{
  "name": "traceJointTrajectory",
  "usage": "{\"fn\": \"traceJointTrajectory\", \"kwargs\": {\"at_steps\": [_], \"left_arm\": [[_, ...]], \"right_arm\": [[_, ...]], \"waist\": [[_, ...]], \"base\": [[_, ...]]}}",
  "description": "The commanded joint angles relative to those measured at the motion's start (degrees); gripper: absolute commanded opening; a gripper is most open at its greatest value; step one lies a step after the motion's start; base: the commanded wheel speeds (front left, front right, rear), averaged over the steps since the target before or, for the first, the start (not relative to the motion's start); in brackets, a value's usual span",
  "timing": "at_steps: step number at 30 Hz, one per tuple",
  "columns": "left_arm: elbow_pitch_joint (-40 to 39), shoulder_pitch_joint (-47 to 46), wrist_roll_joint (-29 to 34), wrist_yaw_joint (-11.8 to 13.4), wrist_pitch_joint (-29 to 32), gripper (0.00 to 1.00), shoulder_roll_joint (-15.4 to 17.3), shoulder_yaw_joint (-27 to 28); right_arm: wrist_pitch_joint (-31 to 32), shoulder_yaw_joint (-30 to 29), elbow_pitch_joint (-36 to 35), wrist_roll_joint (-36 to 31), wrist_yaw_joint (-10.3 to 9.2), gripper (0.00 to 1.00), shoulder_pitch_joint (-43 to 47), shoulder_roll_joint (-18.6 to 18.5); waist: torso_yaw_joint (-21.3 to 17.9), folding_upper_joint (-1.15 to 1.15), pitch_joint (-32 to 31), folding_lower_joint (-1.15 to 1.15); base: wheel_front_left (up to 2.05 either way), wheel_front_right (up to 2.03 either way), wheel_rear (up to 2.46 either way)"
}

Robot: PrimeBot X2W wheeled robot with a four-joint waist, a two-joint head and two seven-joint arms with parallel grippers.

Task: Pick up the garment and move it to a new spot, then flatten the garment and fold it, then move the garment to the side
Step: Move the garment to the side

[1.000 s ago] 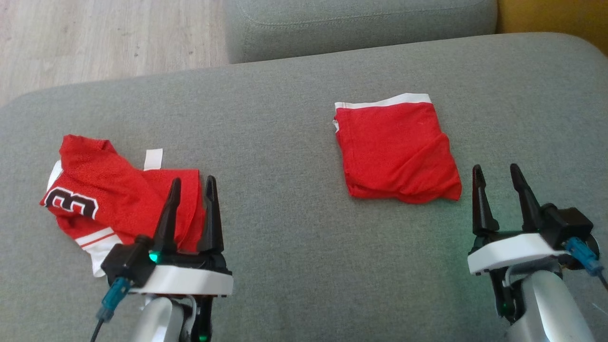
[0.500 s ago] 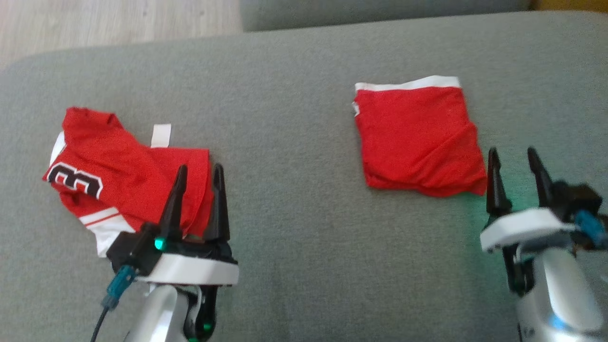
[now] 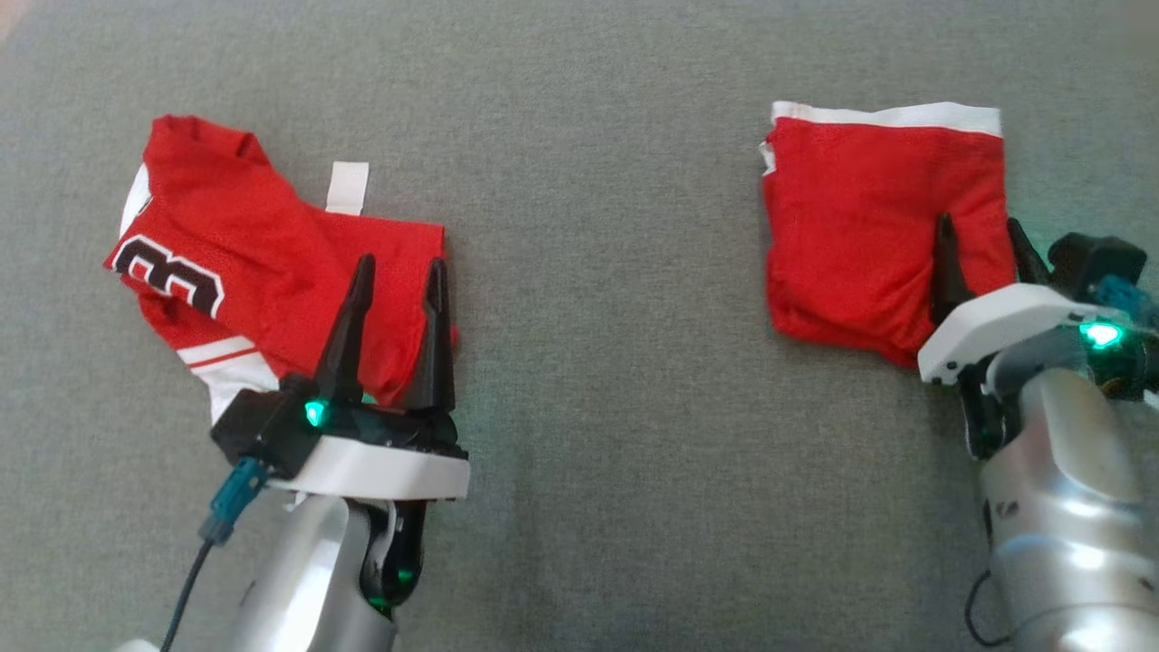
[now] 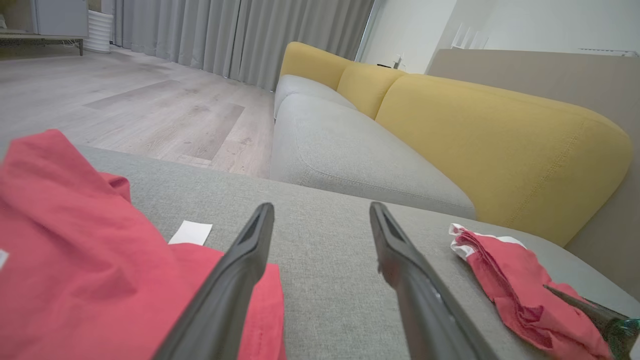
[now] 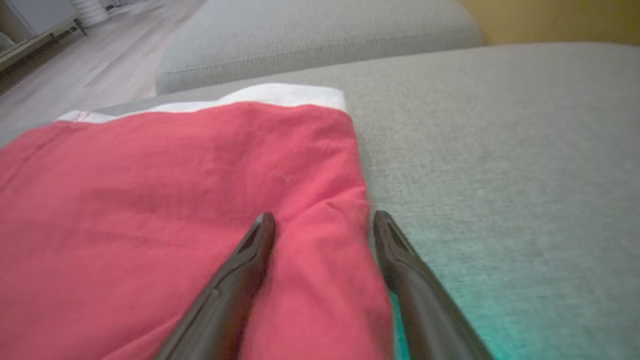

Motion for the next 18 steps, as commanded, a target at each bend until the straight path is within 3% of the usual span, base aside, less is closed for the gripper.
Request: {"fn": "traceJointTrajectory", "kwargs": {"at_steps": [1, 4, 6, 12, 18], "left_arm": [[-1.8, -2.3, -0.2, -0.3, -0.5, 1.0, 0.4, 1.5], [-1.8, -2.5, -0.2, -0.4, -0.5, 1.0, 0.4, 1.7], [-1.8, -2.4, -0.1, -0.4, -0.5, 1.0, 0.4, 2.0], [-1.4, -1.6, 0.0, -0.2, -0.5, 1.0, 0.4, 2.7], [-1.4, -1.2, 0.3, -0.1, -0.5, 1.0, 0.4, 3.6]], "right_arm": [[0.9, 0.6, 1.6, -0.6, -0.04, 1.0, -2.8, 0.0], [1.1, 0.3, 4.0, -1.2, -0.04, 1.0, -4.0, 0.0], [0.2, 1.1, 6.7, -2.2, -0.04, 0.0, -5.0, 0.0], [-4.1, 3.4, 7.6, -8.2, -0.04, 0.0, -5.7, -0.5], [-4.8, 8.6, 7.0, -12.3, -0.04, 0.0, -6.5, -4.8]], "waist": [[0.7, 0.0, 0.7, -0.01], [0.8, 0.0, 0.8, -0.01], [0.6, 0.0, 0.6, -0.01], [-1.2, 0.0, -1.2, -0.01], [-3.2, 0.0, -2.5, -0.01]], "base": [[0.0, 0.0, 0.0], [0.0, 0.0, 0.0], [0.0, 0.0, 0.0], [0.0, 0.0, 0.0], [0.0, 0.0, 0.0]]}}
